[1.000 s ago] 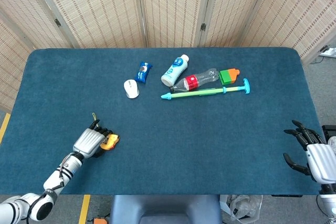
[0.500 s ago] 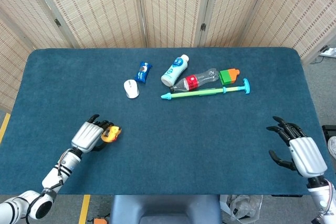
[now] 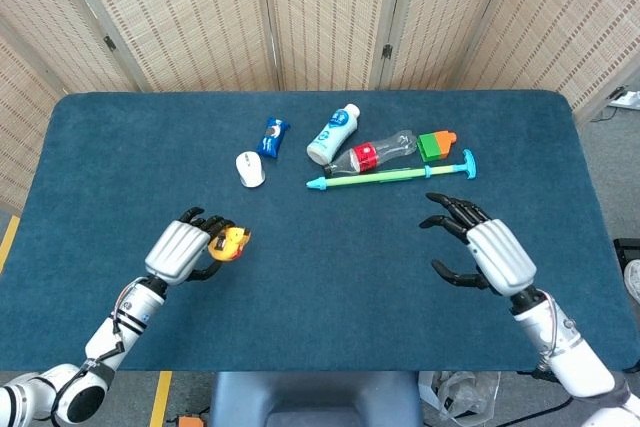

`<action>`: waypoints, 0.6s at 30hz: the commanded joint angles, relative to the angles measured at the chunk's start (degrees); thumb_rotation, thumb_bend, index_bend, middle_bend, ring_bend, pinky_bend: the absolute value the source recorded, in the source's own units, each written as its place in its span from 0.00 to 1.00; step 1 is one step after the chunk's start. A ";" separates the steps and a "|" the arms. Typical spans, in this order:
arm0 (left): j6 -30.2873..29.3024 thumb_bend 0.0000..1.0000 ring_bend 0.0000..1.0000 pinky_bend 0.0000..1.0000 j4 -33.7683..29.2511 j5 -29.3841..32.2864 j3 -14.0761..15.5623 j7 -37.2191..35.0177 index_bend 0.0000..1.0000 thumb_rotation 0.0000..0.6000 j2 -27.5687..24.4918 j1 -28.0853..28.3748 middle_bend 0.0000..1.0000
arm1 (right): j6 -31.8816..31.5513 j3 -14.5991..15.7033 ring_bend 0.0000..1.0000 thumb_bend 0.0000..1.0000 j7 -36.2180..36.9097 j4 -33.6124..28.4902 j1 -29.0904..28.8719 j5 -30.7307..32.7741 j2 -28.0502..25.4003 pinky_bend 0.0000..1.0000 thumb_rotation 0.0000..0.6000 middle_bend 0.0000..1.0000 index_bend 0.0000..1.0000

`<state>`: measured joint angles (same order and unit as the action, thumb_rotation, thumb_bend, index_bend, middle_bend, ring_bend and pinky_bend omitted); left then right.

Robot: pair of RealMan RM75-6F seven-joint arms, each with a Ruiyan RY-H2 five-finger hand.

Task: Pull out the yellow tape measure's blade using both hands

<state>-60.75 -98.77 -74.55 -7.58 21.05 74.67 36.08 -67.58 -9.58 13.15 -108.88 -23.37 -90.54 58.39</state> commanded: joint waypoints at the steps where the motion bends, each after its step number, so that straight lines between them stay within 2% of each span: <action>1: -0.61 0.39 0.42 0.21 -3.69 1.59 -1.53 1.84 0.45 1.00 -1.54 0.71 0.48 | 4.30 -2.75 0.10 0.37 -0.96 -1.75 -3.89 4.44 2.43 0.15 1.00 0.12 0.34; 8: -1.34 0.39 0.42 0.21 -9.14 3.52 -2.55 5.00 0.45 1.00 -2.53 1.63 0.48 | 11.51 -6.44 0.09 0.37 -6.60 -3.48 -11.09 13.42 5.61 0.15 1.00 0.12 0.37; 18: -2.40 0.39 0.42 0.19 -13.54 6.26 -2.76 10.39 0.45 1.00 -1.84 3.05 0.48 | 18.28 -8.57 0.08 0.37 -16.93 -2.62 -20.67 27.19 11.33 0.15 1.00 0.12 0.39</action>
<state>-62.98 -112.03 -68.58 -10.28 31.14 72.67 38.93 -50.89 -17.52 -1.50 -111.78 -42.12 -66.04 67.92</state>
